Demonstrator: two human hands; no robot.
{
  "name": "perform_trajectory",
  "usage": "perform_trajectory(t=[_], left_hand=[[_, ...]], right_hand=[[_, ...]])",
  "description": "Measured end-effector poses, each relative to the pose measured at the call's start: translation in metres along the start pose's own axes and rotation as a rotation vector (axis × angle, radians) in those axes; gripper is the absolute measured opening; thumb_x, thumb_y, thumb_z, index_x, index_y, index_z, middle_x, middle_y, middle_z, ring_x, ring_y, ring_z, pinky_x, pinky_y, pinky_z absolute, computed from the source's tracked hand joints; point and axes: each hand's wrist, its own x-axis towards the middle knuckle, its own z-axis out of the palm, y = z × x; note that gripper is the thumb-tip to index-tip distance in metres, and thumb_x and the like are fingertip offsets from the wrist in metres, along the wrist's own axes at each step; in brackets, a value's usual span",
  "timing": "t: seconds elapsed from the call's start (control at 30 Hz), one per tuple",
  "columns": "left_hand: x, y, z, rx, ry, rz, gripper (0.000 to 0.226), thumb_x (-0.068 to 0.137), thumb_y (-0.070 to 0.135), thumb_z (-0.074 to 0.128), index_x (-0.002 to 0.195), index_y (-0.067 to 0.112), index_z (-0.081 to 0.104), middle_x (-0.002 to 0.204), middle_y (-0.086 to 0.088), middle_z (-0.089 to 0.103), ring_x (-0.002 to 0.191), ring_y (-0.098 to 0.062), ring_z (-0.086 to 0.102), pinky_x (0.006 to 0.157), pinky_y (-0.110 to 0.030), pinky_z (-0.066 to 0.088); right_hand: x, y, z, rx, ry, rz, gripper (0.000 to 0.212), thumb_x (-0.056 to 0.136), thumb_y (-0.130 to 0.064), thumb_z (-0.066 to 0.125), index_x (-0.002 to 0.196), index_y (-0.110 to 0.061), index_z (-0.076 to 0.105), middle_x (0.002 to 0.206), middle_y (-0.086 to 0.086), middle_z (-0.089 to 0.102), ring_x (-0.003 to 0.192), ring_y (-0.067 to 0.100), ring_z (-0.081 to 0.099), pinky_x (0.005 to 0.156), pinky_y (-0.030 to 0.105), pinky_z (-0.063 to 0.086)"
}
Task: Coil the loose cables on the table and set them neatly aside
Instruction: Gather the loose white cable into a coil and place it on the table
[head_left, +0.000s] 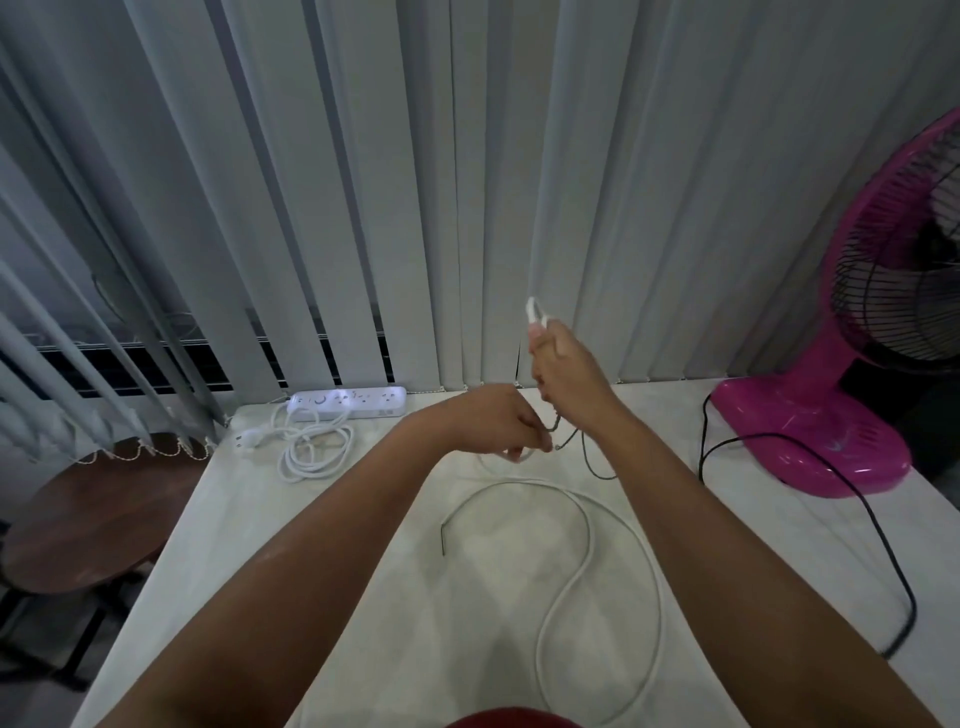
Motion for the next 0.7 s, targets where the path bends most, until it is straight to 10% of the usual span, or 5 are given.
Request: perform_trajectory(t=[0.13, 0.3, 0.53, 0.7], left_hand=[[-0.016, 0.007, -0.012, -0.219, -0.1, 0.092, 0.019, 0.09, 0.037, 0.059, 0.08, 0.034, 0.074, 0.074, 0.008, 0.074, 0.068, 0.006, 0.06, 0.067, -0.01, 0.044], [-0.03, -0.015, -0.009, -0.666, -0.214, 0.084, 0.016, 0.087, 0.028, 0.063, 0.094, 0.014, 0.061, 0.061, -0.005, 0.06, 0.066, -0.016, 0.065, 0.093, -0.037, 0.049], [-0.031, -0.034, -0.006, -0.554, 0.002, 0.032, 0.017, 0.09, 0.033, 0.064, 0.084, 0.017, 0.061, 0.074, 0.004, 0.067, 0.054, -0.01, 0.054, 0.057, -0.02, 0.047], [-0.025, -0.016, -0.008, -0.231, 0.227, 0.128, 0.018, 0.092, 0.037, 0.057, 0.087, 0.03, 0.073, 0.06, 0.015, 0.064, 0.049, -0.001, 0.045, 0.048, -0.008, 0.035]], right_hand=[[-0.005, 0.009, 0.006, -0.135, -0.004, -0.033, 0.032, 0.098, -0.049, 0.032, 0.074, -0.029, 0.04, 0.063, -0.012, 0.049, 0.042, -0.001, 0.051, 0.044, 0.013, 0.035], [-0.004, 0.01, -0.006, -0.195, 0.014, -0.045, 0.04, 0.097, -0.053, 0.031, 0.077, -0.021, 0.044, 0.062, -0.005, 0.047, 0.051, 0.01, 0.041, 0.053, 0.029, 0.034], [0.005, 0.016, -0.036, -0.12, 0.355, 0.028, 0.032, 0.101, -0.048, 0.026, 0.08, -0.027, 0.039, 0.065, -0.013, 0.04, 0.055, 0.003, 0.039, 0.053, 0.023, 0.031], [0.007, 0.024, -0.048, -0.007, 0.239, 0.238, 0.042, 0.101, -0.045, 0.029, 0.07, -0.018, 0.039, 0.06, 0.002, 0.043, 0.045, 0.015, 0.045, 0.047, 0.025, 0.038]])
